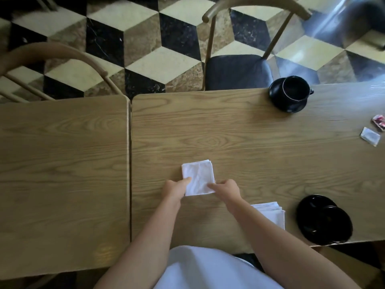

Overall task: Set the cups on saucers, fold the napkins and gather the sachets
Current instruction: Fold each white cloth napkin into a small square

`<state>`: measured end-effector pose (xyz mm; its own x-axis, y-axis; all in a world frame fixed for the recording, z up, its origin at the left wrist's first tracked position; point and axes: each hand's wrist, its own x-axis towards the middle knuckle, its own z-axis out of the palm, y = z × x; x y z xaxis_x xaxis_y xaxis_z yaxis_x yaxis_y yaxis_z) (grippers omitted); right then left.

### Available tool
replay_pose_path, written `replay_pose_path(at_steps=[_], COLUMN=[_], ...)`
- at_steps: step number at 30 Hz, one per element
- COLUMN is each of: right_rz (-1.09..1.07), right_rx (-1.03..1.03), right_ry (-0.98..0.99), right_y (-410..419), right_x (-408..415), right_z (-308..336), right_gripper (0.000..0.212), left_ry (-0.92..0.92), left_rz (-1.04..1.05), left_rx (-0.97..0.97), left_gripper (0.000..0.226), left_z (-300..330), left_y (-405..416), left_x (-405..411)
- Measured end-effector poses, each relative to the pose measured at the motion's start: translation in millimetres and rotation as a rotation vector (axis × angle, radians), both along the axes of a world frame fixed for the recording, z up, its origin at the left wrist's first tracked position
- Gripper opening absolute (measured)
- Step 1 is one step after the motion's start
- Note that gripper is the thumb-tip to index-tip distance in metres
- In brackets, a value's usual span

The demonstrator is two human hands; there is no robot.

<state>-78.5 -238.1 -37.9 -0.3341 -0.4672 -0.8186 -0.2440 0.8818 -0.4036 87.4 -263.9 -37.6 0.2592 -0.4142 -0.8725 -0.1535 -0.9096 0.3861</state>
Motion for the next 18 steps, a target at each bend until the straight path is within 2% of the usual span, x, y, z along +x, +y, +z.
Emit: replay_pose_path(at_steps=[2, 5, 7, 11, 18], right_rz=[-0.019, 0.005, -0.005, -0.133, -0.423], right_rx=[0.076, 0.063, 0.0, -0.179, -0.411], right_ry=[-0.058, -0.149, -0.216, -0.343, -0.416], right_y=[-2, -2, -2, 0, 16], right_x=[-1, -6, -10, -31, -115], right_z=[11, 34, 50, 87, 145], right_gripper=[0.034, 0.026, 0.024, 0.015, 0.014], left_ry=[0.072, 0.159, 0.212, 0.433, 0.715], left_rz=[0.013, -0.027, -0.015, 0.038, -0.031], left_rx=[0.009, 0.052, 0.039, -0.036, -0.075], left_gripper=[0.056, 0.019, 0.021, 0.008, 0.003], left_z=[6, 27, 39, 72, 133], left_y=[0, -1, -3, -11, -21], left_x=[0, 4, 4, -16, -99])
